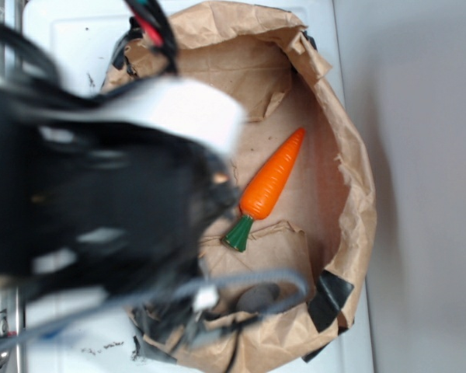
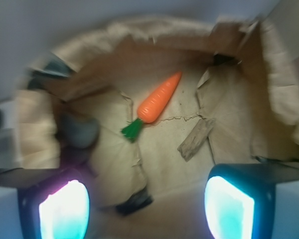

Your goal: Grab the wood chip.

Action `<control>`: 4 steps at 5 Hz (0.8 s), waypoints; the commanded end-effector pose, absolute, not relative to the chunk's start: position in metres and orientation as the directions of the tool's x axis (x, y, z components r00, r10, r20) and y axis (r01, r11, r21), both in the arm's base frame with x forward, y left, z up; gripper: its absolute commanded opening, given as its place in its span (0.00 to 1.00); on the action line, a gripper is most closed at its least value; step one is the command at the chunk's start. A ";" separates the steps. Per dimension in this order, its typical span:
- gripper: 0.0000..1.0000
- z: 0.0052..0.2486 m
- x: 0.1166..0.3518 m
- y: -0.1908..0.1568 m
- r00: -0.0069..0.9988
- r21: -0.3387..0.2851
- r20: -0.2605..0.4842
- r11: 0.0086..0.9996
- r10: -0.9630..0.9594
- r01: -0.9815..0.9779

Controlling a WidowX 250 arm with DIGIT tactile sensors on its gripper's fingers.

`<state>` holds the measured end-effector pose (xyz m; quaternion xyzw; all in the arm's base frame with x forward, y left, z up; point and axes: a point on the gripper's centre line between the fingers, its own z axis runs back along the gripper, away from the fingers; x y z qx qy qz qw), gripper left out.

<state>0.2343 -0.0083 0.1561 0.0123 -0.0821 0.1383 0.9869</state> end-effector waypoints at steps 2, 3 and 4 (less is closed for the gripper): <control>1.00 0.057 0.274 0.023 0.932 0.143 0.197 0.932 0.303 -0.333; 1.00 0.041 0.276 0.025 0.932 0.151 0.169 0.926 0.320 -0.346; 1.00 0.026 0.273 0.030 0.936 0.200 0.148 0.918 0.318 -0.343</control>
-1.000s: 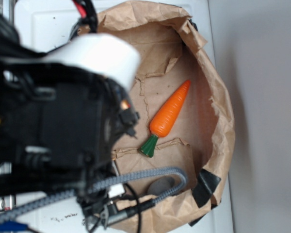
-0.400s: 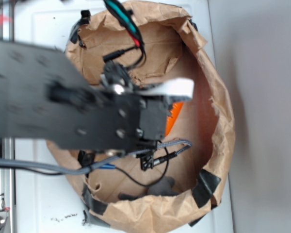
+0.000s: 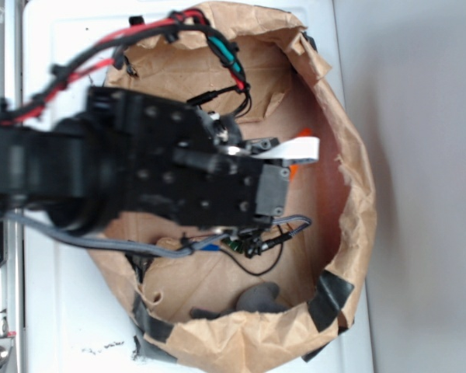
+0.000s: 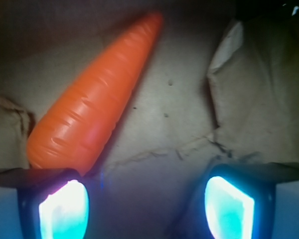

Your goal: Grab the wood chip.

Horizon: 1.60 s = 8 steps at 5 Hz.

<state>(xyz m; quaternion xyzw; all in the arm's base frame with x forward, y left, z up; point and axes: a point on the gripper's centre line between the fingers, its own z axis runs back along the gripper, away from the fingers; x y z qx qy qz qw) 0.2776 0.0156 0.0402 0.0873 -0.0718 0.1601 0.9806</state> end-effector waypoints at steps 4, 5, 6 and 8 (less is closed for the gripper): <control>1.00 0.020 0.266 0.059 0.911 0.239 0.113 0.880 0.396 -0.411; 1.00 0.062 0.233 0.044 0.914 0.090 0.097 0.911 0.394 -0.403; 1.00 0.082 0.217 0.053 0.896 -0.022 0.126 0.905 0.425 -0.426; 1.00 0.077 0.219 0.070 0.873 -0.051 0.131 0.882 0.471 -0.468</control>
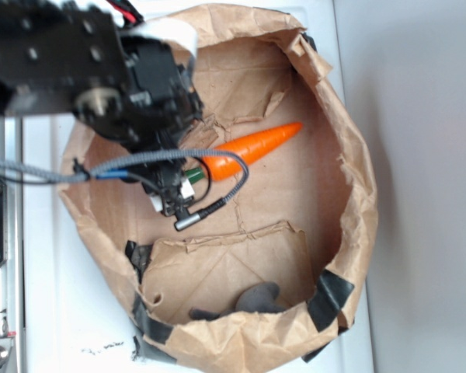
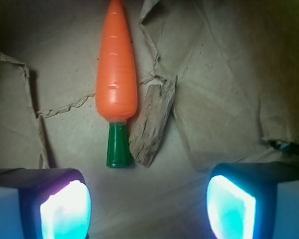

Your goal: Grab the wood chip.

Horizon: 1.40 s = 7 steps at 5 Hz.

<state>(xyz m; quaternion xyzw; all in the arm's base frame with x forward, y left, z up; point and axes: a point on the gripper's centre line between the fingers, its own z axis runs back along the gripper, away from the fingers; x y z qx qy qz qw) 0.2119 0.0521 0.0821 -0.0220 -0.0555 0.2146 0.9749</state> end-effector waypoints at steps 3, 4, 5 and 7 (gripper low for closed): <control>1.00 0.042 0.248 0.079 0.829 0.021 0.177 0.840 0.530 -0.542; 1.00 0.032 0.254 0.079 0.821 0.050 0.207 0.832 0.532 -0.552; 1.00 0.029 0.254 0.071 0.821 0.060 0.256 0.840 0.510 -0.540; 1.00 0.029 0.255 0.055 0.844 0.047 0.275 0.870 0.461 -0.491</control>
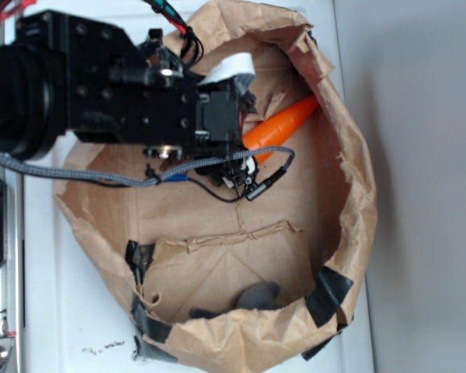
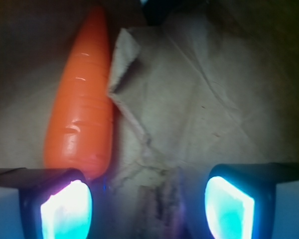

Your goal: Grab the wood chip.

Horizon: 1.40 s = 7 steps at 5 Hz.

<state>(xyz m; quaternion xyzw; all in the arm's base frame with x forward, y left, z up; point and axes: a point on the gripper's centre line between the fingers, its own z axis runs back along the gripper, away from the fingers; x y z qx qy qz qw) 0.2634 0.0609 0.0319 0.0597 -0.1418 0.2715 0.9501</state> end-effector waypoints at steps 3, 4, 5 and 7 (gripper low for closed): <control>1.00 0.056 0.240 0.070 0.855 -0.015 0.218 0.878 0.470 -0.479; 1.00 0.044 0.239 0.072 0.851 0.020 0.246 0.875 0.464 -0.483; 1.00 0.038 0.241 0.071 0.849 0.033 0.252 0.873 0.464 -0.486; 1.00 0.017 0.250 0.053 0.856 0.086 0.274 0.876 0.438 -0.475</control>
